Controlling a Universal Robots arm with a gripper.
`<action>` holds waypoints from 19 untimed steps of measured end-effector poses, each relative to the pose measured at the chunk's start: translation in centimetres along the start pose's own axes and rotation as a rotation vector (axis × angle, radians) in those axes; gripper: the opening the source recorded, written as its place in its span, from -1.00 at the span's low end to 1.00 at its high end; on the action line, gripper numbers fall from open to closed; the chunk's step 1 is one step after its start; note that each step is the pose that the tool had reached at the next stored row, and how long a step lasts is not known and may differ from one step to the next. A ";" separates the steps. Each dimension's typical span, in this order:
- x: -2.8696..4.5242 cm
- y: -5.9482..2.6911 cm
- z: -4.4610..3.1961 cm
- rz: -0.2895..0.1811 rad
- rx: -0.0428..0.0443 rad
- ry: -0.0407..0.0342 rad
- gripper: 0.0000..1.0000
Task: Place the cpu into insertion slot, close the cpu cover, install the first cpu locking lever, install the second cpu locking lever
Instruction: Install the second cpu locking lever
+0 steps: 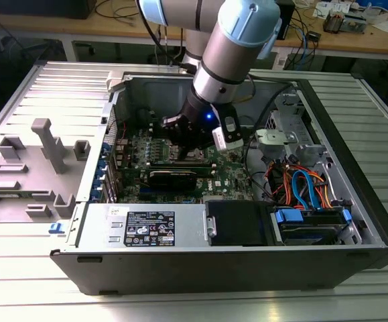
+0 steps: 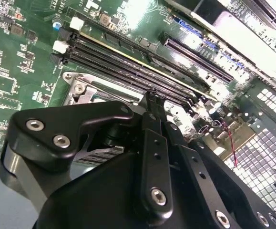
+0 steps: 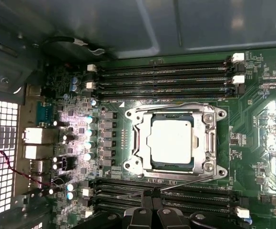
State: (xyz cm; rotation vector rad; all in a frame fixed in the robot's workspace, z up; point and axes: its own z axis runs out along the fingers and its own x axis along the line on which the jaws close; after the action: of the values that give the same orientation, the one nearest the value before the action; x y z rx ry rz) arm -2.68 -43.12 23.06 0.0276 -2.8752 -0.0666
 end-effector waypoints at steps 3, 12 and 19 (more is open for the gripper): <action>0.19 0.00 0.11 -0.005 0.0006 0.0040 -0.79; 0.67 0.00 0.36 -0.018 -0.0119 0.0050 -0.79; 0.69 -0.05 0.60 -0.050 -0.0631 0.0048 -0.79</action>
State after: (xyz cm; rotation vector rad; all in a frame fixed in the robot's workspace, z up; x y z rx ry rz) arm -3.50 -43.16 22.67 0.0868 -2.8660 -0.1665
